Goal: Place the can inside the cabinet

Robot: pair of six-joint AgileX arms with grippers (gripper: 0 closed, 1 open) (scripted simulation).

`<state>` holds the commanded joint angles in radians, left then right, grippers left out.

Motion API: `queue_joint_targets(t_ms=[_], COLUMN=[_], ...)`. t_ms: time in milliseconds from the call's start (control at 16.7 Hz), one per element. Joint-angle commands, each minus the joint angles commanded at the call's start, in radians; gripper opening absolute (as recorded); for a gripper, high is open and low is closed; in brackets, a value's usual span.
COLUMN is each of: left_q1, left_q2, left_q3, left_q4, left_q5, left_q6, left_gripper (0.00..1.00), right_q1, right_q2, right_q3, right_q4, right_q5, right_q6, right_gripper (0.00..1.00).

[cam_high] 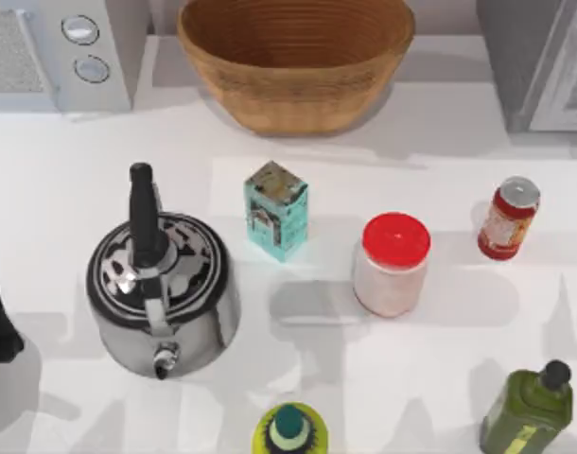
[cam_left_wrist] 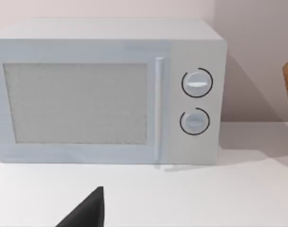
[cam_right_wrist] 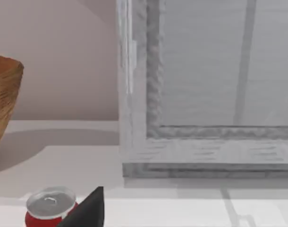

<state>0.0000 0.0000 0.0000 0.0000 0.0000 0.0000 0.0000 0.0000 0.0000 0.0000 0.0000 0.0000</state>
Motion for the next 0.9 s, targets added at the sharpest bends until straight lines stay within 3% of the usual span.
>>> queue_joint_targets(t_ms=[420, 900], left_q1=[0.0, 0.0], left_q2=[0.0, 0.0], left_q3=[0.0, 0.0], left_q4=[0.0, 0.0], left_q5=[0.0, 0.0], left_q6=[0.0, 0.0], left_gripper=[1.0, 1.0], right_q1=[0.054, 0.237], right_q2=[0.156, 0.848], right_q3=[0.048, 0.212], right_q4=[0.08, 0.362], right_q5=[0.047, 0.215], right_q6=[0.028, 0.13], right_gripper=[1.0, 1.0])
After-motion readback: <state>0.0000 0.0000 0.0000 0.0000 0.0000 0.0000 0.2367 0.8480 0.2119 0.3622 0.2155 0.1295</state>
